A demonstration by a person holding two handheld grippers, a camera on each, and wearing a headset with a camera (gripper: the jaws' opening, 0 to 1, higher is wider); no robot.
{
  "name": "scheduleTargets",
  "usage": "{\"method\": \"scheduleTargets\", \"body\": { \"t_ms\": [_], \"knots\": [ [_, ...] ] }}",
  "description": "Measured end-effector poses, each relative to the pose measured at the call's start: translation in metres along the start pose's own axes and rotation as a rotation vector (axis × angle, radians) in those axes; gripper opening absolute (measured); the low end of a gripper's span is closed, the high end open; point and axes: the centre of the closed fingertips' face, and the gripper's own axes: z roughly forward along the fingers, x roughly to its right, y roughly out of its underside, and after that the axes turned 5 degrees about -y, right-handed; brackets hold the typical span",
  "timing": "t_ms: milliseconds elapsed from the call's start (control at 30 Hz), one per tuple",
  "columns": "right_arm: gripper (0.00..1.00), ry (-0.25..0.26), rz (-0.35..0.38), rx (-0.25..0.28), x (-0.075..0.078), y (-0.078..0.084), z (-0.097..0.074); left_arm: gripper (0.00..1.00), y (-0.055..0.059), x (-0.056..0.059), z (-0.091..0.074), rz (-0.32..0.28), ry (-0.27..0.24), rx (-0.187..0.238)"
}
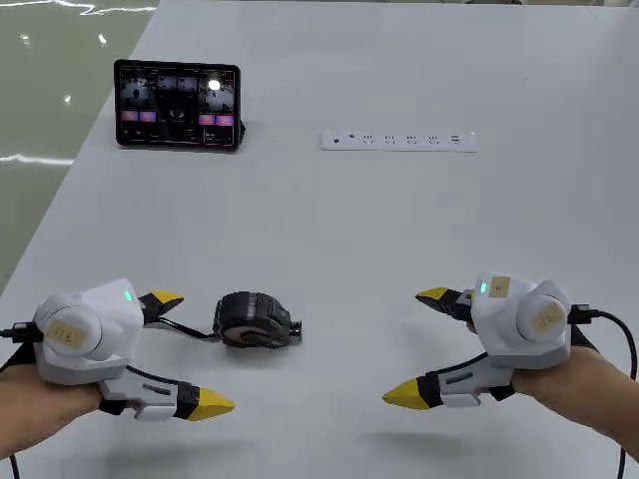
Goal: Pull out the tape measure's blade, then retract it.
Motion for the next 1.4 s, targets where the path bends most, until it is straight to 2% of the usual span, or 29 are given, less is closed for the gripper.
{"method": "scheduleTargets", "body": {
  "t_ms": [300,733,1000,1400],
  "knots": [
    [0.85,-0.019,-0.016,-0.007,0.004,-0.003,0.007,0.90,-0.003,-0.005,0.010,0.047,0.017,-0.029],
    [0.84,-0.051,-0.054,-0.028,0.005,-0.011,0.020,0.75,0.001,-0.011,0.026,0.119,0.032,-0.100],
    [0.84,-0.067,-0.069,-0.039,0.006,-0.013,0.026,0.68,0.004,-0.020,0.035,0.158,0.024,-0.134],
    [0.82,-0.083,-0.078,-0.046,0.005,-0.014,0.031,0.52,0.004,-0.020,0.045,0.197,0.064,-0.174]
  ]
}}
